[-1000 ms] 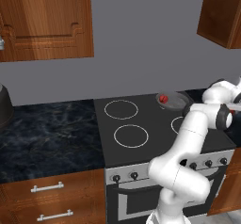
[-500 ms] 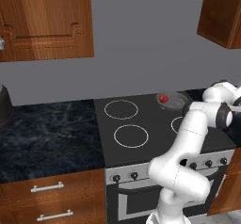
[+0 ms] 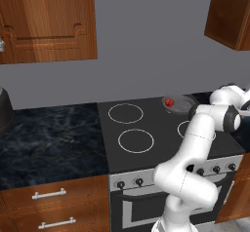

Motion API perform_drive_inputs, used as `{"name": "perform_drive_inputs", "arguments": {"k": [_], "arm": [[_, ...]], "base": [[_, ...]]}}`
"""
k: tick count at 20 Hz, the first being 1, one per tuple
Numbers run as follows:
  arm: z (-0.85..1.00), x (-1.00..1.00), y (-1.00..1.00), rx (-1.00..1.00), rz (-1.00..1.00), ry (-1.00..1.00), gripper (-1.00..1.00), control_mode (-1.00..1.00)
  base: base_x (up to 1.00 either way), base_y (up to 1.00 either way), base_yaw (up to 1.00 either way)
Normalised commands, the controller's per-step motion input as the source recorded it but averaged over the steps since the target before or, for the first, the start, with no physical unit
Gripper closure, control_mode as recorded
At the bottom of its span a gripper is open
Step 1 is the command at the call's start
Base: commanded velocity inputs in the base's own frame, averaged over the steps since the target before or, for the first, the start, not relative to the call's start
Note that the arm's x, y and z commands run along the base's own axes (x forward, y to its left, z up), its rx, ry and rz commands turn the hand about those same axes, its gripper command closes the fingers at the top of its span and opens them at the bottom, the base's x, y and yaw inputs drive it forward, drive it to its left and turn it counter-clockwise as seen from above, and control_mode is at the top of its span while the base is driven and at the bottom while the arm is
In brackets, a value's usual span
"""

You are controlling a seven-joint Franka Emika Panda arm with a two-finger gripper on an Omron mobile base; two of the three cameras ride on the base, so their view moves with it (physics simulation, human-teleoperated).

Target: Put the bell pepper and bell pepper in the pan. Then turn on the rear right burner and set the heat to medium.

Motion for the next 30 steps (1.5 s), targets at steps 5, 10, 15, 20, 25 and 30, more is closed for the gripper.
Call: {"name": "perform_drive_inputs", "arguments": {"k": [5,10,15,20,25,30], "arm": [[0.08,-0.01,0.00,0.00,0.00,0.00,1.00,-1.00],[0.29,-0.22,0.00,0.00,0.00,-0.01,1.00,-1.00],[0.43,-0.62,0.00,0.00,0.00,-0.02,1.00,-1.00],[0.30,-0.78,0.21,0.00,0.00,-0.07,1.00,-1.00],[0.35,-0.79,0.53,0.00,0.00,-0.10,1.00,-1.00],[0.47,-0.48,0.73,0.00,0.00,-0.09,1.00,-1.00]], "base": [[0.00,0.00,0.00],[0.00,0.00,0.00],[0.00,0.00,0.00],[0.00,0.00,0.00],[0.00,0.00,0.00],[0.00,0.00,0.00]]}}
